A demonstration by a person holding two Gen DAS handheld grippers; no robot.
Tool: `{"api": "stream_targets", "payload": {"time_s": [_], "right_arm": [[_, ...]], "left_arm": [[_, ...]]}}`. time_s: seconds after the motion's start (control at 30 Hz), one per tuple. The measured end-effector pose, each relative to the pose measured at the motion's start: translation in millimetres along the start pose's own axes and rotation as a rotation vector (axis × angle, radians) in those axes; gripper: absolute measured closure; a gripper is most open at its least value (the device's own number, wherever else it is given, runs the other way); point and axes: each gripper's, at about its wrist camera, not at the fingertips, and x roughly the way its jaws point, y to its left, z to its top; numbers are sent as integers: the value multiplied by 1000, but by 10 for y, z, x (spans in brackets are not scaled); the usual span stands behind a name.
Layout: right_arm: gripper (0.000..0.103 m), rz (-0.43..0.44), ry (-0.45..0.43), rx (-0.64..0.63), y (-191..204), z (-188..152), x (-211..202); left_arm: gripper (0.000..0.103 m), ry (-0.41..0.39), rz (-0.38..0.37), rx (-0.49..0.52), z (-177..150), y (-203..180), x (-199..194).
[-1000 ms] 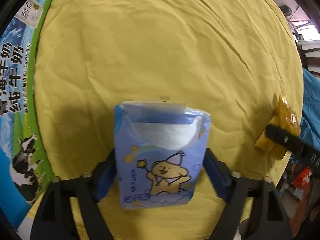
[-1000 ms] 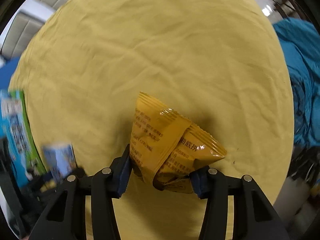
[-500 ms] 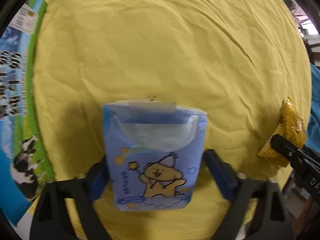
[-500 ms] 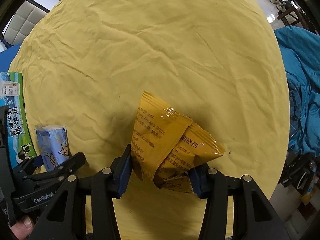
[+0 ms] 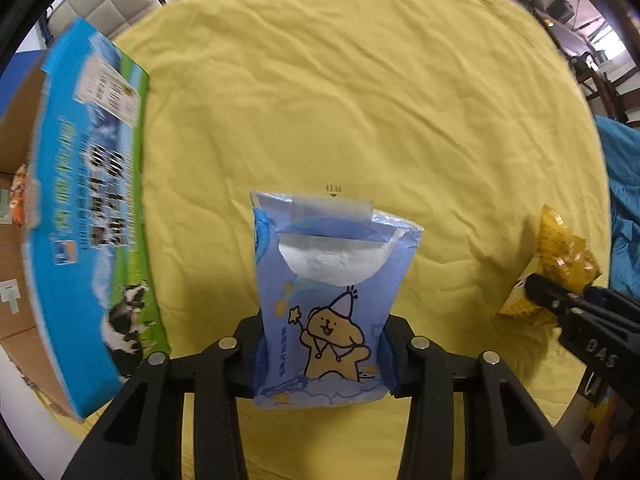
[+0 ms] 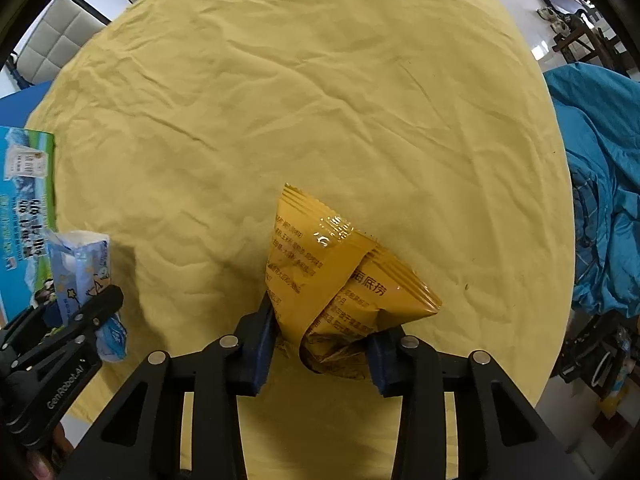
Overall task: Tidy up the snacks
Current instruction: 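Carry the blue and yellow packets over the cardboard box with both tools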
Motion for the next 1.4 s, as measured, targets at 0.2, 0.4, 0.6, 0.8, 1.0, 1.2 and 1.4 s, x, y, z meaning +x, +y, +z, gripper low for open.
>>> {"api": "stream_targets", "payload": {"time_s": [0.2, 0.4, 0.6, 0.8, 1.0, 1.2, 1.4], "right_arm": [[64, 60, -33, -22, 148, -145, -279], [64, 114, -93, -72, 424, -346, -755], [64, 152, -158, -129, 881, -438, -1259], [64, 184, -219, -178, 1502, -567, -1647], [64, 220, -248, -238, 2269, -666, -1838], [64, 242, -240, -318, 3062, -736, -1801], [64, 245, -188, -384, 3703, -733, -1474]], "left_arm": [[63, -87, -26, -9, -102, 93, -485], [63, -170, -56, -27, -108, 447, -997], [63, -243, -76, -29, -251, 1060, -1434], [63, -305, -80, -38, -405, 1686, -1817], [63, -351, -71, -70, -558, 2433, -2087], [63, -358, -53, -124, -645, 3068, -2093], [63, -299, -60, -190, -655, 3664, -1835]]}}
